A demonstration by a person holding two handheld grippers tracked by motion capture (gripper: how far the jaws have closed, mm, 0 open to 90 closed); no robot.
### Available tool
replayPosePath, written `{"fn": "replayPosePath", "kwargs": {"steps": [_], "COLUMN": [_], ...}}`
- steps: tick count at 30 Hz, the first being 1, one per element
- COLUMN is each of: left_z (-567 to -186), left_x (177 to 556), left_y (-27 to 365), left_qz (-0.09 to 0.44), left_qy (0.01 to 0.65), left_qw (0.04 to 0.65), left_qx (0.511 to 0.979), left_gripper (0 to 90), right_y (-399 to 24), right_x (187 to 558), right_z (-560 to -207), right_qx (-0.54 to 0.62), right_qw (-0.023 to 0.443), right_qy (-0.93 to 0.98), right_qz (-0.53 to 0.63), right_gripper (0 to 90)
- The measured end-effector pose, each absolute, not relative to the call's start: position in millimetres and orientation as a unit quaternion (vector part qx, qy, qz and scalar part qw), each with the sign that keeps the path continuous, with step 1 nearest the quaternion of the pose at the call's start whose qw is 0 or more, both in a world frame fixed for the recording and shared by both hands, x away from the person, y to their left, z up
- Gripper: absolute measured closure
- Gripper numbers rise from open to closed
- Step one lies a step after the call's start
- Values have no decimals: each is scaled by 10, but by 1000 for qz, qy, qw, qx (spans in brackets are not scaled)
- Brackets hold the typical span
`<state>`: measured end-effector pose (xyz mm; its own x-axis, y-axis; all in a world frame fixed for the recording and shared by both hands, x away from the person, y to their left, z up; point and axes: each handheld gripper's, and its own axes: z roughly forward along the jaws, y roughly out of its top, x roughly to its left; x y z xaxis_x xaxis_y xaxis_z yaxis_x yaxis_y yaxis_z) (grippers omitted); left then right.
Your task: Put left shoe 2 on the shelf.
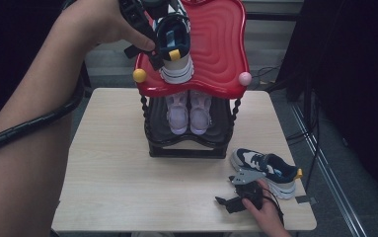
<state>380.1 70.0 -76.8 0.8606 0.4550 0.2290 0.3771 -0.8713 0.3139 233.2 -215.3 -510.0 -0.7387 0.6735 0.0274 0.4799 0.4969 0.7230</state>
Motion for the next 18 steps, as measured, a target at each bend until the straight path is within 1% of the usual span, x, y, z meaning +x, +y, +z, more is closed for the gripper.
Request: {"fn": "replayPosePath", "kwargs": {"steps": [18], "left_z": [-909], "left_x": [3717], "left_y": [872], "left_qz": [137], "left_qy": [233], "left_qw": [126], "left_qx": [955], "left_gripper": [223], "right_y": [-2153], "right_x": [2331], "right_z": [-5100], "right_qx": [337], "right_qw": [131], "right_qy": [855], "right_qz": [371], "right_gripper": [112]}}
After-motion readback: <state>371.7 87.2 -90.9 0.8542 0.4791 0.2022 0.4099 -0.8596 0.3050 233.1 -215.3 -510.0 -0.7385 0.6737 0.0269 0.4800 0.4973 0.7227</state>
